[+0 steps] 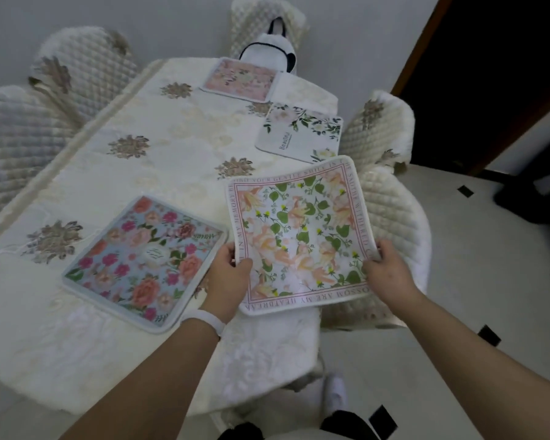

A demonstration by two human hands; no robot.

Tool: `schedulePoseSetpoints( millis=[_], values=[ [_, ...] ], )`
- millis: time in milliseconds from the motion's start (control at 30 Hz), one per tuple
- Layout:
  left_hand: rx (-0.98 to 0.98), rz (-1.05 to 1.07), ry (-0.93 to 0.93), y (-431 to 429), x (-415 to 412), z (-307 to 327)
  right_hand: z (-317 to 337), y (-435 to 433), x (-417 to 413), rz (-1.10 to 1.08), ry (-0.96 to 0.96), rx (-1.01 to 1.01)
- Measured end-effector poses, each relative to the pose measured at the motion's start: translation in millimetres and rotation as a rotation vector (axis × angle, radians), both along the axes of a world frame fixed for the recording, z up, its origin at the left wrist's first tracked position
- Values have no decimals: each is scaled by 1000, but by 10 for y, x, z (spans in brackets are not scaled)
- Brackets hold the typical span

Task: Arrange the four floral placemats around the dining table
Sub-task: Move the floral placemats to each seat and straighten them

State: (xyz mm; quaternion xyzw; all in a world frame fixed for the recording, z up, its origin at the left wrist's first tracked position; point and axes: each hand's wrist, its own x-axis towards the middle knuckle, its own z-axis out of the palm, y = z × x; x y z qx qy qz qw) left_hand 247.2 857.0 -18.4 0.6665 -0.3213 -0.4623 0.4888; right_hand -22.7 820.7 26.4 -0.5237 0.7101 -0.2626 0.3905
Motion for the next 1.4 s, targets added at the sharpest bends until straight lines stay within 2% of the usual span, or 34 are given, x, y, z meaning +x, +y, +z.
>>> schedulePoseSetpoints(
  millis=[167,300,533,700,1067,1400],
  values=[
    [-13,-12,-75,-42,-490,233,113,-122,-555,-4,-60,-21],
    [-4,28,-43,-122,-1048,395,168,-218,-1111,8,-120,-62],
    [-7,89,-101,-346,-2314,549,236,-437,-2383,47,-176,-27],
    [4,113,-90,-477,-2826,655,331,-563,-2921,56,-216,-32],
    [-20,188,-120,-1055,-2980,666,253,-1242,-3071,109,-245,-24],
    [-19,291,-55,-2144,-2798,402,187,-2581,-2835,188,-183,17]
  ],
)
